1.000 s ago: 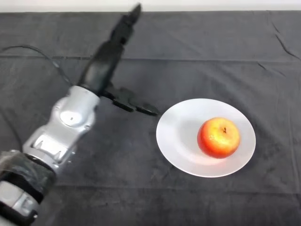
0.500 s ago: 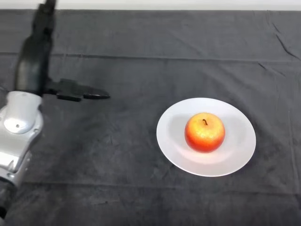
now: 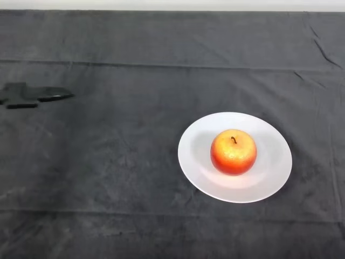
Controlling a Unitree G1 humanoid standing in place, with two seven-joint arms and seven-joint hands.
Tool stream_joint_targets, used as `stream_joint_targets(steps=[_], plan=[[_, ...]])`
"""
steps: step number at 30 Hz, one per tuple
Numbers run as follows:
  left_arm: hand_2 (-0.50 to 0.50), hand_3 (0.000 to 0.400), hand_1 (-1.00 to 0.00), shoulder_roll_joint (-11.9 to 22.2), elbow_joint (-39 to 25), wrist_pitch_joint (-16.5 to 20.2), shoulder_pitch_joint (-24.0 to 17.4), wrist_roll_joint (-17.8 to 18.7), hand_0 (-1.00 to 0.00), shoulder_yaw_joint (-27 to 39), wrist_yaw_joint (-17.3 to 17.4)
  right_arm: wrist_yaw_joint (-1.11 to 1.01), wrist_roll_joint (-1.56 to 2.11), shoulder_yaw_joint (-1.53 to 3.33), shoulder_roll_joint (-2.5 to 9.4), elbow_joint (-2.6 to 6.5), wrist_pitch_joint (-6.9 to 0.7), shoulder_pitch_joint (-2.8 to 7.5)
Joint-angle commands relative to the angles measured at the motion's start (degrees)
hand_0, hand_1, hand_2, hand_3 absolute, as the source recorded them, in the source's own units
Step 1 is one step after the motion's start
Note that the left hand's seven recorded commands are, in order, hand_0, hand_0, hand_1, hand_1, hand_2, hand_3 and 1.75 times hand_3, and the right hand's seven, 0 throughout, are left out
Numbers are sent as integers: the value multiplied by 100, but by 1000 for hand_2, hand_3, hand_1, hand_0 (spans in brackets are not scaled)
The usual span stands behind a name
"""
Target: Move the apple to the plate
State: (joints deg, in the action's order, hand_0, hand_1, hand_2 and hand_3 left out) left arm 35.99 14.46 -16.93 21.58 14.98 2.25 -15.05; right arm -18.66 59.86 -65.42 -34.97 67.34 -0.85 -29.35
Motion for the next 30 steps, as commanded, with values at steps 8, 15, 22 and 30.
stream_joint_targets(steps=[8,15,22,30], plan=[[0,0,0,285,-422,-199,-704,5,0,833,-286,6,52,-15,-95,-141,20,84],[0,0,0,375,-206,-509,-1054,119,0,1506,-168,9,53,-15,-93,-144,19,85],[0,0,0,217,-8,-716,-1255,-29,0,1846,-273,10,53,-15,-93,-145,18,86],[0,0,0,200,161,-766,-1430,47,0,2260,-204,10,54,-16,-94,-144,18,85]])
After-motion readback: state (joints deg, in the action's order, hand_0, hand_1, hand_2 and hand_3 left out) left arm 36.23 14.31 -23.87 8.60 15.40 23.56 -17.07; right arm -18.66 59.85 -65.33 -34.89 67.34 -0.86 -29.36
